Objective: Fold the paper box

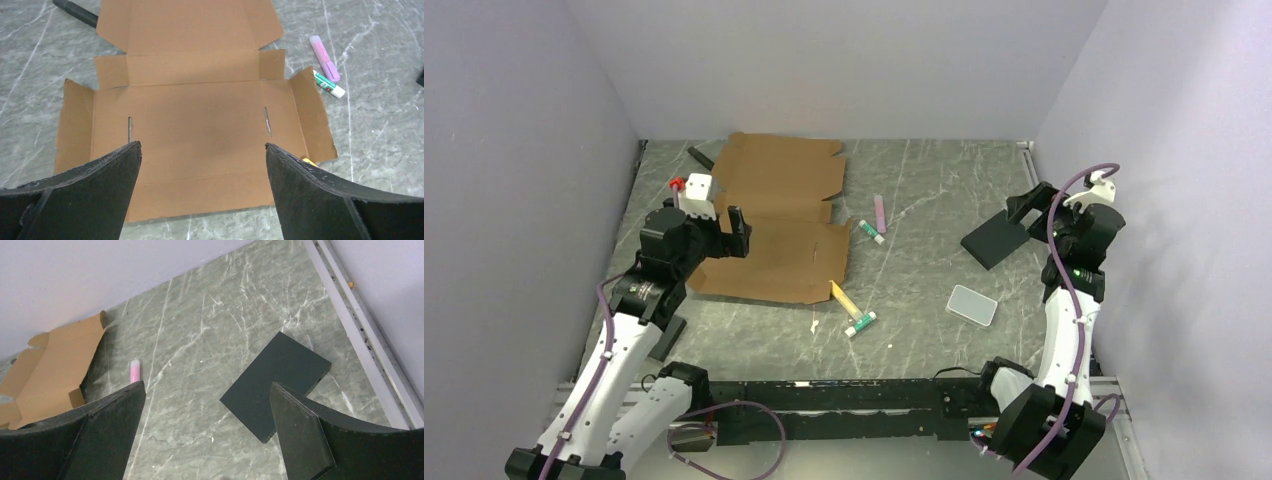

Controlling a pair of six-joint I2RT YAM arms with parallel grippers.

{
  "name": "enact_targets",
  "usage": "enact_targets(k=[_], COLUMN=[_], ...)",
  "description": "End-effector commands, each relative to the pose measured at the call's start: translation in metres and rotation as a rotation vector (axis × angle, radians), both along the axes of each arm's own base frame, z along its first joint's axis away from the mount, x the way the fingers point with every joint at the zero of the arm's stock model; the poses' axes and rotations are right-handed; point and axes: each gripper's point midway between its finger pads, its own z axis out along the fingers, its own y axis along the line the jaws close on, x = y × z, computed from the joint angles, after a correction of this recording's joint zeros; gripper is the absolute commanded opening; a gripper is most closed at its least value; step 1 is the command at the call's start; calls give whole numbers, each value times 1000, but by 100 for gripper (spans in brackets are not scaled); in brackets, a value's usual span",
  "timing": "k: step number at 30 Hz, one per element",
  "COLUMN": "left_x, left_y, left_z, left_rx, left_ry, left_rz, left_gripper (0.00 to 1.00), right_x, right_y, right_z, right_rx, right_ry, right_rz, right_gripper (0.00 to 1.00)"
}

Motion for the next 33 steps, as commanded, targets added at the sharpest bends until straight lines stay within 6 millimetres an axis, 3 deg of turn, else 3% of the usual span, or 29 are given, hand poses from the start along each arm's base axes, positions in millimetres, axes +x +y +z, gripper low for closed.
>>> enact_targets(k=[1,8,14,24,28,33], left_x=[1,-1,3,25,28,19], left_y=[-17,-36,-61,-106,-132,-165], left_z=[16,10,0,-26,-56,-87], left_rx=[-25,-71,-176,-426,-240,-39], left_ry=[-48,-8,81,348,435,491], left_rz=[-102,-194,-269,-244,-122,-77], left_gripper=[99,99,99,99,100,89], right_x=[5,3,-26,-32,-30,-30], right_y=[-6,15,88,97,98,101], right_z=[26,19,0,-19,-25,-27], right_rx=[3,-49,-220,-218,-208,-204], right_ry=[-65,-82,-197,-147,-133,-132], right_rz=[-36,120,677,764,763,772], right_gripper=[100,100,100,100,100,100])
